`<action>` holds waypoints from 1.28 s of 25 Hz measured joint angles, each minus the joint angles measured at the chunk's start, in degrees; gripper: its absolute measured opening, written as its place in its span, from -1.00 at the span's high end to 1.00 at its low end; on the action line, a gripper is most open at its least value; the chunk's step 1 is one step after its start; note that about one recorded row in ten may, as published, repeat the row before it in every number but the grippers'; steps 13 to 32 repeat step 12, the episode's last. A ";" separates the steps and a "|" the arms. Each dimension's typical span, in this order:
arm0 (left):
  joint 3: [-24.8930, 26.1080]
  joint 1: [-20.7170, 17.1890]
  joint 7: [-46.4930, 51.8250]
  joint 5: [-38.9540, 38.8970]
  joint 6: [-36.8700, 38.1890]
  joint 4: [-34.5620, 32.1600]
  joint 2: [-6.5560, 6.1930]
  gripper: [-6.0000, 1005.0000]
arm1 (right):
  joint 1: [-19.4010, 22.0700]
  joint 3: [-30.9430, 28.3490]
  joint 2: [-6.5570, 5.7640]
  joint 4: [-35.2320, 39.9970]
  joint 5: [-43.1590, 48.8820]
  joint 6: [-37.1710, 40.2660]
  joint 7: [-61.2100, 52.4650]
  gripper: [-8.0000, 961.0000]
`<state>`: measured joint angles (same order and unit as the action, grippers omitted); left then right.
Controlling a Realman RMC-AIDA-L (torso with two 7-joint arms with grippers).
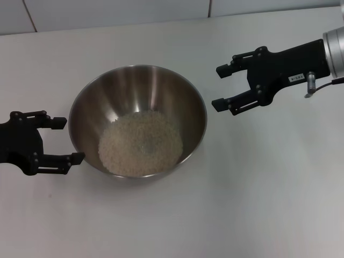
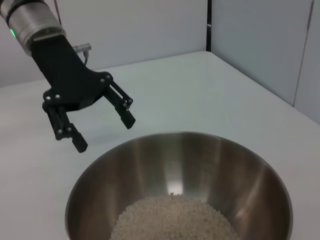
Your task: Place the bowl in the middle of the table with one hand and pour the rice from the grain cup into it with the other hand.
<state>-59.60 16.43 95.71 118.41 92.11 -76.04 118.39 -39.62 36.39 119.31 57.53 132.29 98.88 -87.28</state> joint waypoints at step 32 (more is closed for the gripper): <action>0.01 0.00 0.10 -0.02 0.01 -0.08 0.00 -0.72 | 0.28 0.83 0.08 -0.43 -0.20 -0.18 -0.43 -0.73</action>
